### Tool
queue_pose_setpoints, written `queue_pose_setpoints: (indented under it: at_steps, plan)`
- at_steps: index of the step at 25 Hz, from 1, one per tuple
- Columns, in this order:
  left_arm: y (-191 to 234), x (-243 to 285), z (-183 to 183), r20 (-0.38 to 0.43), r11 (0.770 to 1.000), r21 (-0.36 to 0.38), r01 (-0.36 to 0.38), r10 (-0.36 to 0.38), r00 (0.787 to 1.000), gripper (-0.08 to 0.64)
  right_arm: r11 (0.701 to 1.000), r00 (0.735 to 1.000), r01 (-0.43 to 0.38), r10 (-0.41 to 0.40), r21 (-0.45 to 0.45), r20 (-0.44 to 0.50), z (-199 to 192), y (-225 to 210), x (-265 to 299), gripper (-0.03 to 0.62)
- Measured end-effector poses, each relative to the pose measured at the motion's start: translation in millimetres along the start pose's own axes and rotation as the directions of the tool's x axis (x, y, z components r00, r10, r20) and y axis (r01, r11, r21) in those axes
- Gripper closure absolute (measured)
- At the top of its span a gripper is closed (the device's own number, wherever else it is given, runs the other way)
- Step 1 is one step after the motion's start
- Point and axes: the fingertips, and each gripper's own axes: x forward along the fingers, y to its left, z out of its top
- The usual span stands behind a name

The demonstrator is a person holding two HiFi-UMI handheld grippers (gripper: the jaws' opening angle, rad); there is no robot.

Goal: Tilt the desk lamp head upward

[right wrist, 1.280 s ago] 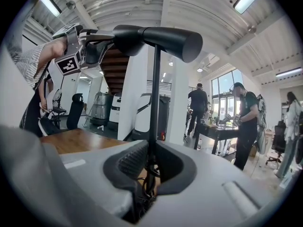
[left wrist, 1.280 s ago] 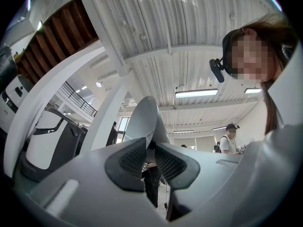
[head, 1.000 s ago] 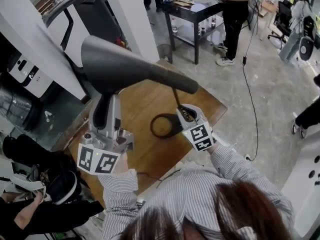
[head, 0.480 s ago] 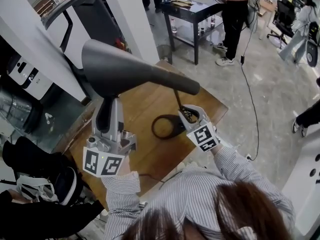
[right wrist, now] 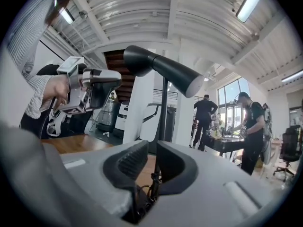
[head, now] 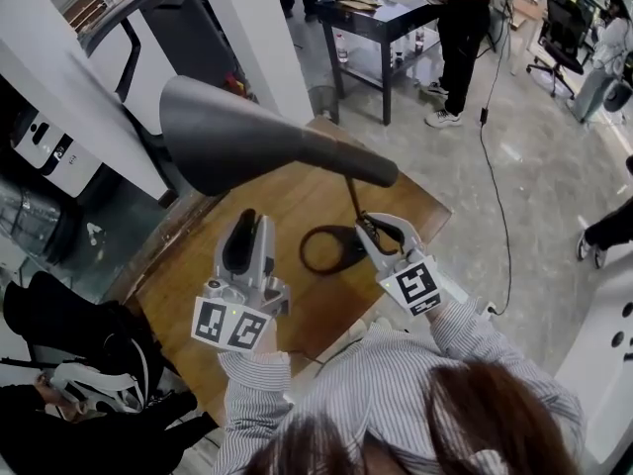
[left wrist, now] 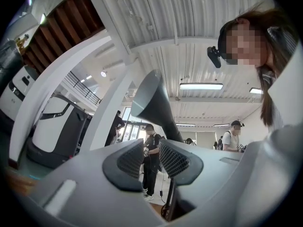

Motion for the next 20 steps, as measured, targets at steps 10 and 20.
queue_pose_setpoints:
  at_steps: [10,20]
  plan:
    - [-64,19,-84,-0.177,0.978,-0.135,0.158,-0.181,0.967,0.546,0.988,0.999,-0.039,0.039,0.149,0.001,32,2,-13,0.591]
    - [-83,22,-148,-0.343,0.985,-0.096,0.140,-0.165,0.925,0.555,0.983,0.998,-0.056,0.061,0.177,-0.024,32,9,-17,0.592]
